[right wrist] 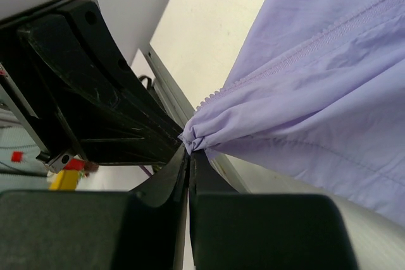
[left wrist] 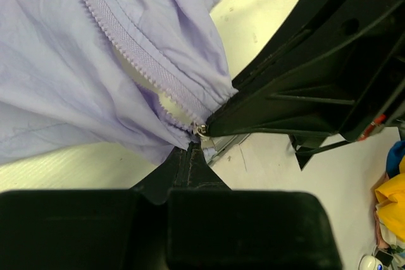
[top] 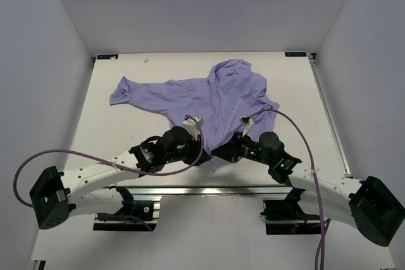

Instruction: Zip up the jacket

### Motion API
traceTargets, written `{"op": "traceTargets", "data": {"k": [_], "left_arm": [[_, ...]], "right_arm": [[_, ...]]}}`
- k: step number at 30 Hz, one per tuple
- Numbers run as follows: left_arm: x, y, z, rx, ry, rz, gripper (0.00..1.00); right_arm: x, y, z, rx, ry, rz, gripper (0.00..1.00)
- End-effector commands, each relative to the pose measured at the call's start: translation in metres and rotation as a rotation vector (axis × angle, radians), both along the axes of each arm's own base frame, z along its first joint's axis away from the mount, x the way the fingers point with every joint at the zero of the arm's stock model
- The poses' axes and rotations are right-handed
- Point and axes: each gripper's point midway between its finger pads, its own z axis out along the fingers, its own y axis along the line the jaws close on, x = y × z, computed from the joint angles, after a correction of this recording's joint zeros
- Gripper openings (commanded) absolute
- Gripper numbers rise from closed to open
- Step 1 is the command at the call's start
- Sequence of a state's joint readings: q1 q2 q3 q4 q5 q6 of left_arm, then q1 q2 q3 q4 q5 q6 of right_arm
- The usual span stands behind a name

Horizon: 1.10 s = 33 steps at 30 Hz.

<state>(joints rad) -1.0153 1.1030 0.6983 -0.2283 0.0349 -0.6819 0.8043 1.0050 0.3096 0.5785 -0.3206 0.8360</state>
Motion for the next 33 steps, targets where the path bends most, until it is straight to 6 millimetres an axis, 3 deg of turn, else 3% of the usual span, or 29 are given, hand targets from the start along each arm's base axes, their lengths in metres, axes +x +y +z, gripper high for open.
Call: {"op": "traceTargets", "data": {"k": [1,12,17,21,23,24,29,30,32,33], "left_arm": [[-0.018,-0.005,0.014,-0.069,0.011,-0.089,0.0],[-0.044,-0.006,-0.005,-0.053,0.113,-0.186,0.0],[-0.043,0.001,-0.014,-0.016,0.151,-0.13,0.0],[-0.035,0.001,-0.011,-0.008,0.173,-0.062,0.31],[-0.033,0.002,-0.013,-0.007,0.181,-0.039,0.65],[-0.03,0.003,-0.013,-0.007,0.186,-0.013,0.73],[-0.017,0.004,-0.006,-0.085,0.204,0.02,0.9],[-0.02,0.004,-0.006,-0.108,0.219,-0.002,0.9],[-0.007,0.006,0.007,-0.188,0.208,0.011,0.9],[-0.014,0.007,0.005,-0.218,0.239,-0.032,0.9]], "right_arm": [[0.025,-0.006,0.048,0.17,-0.107,-0.152,0.0],[0.037,-0.024,0.075,0.295,-0.154,-0.286,0.0],[0.03,-0.023,0.081,0.314,-0.159,-0.253,0.0],[0.02,-0.024,0.068,0.298,-0.122,-0.219,0.0],[0.016,-0.027,0.06,0.283,-0.104,-0.214,0.0],[0.015,-0.028,0.057,0.278,-0.097,-0.217,0.0],[0.01,-0.034,0.049,0.259,-0.081,-0.221,0.0],[0.009,-0.034,0.047,0.256,-0.078,-0.22,0.0],[0.008,-0.035,0.045,0.253,-0.074,-0.216,0.0],[0.007,-0.035,0.042,0.247,-0.067,-0.215,0.0]]}}
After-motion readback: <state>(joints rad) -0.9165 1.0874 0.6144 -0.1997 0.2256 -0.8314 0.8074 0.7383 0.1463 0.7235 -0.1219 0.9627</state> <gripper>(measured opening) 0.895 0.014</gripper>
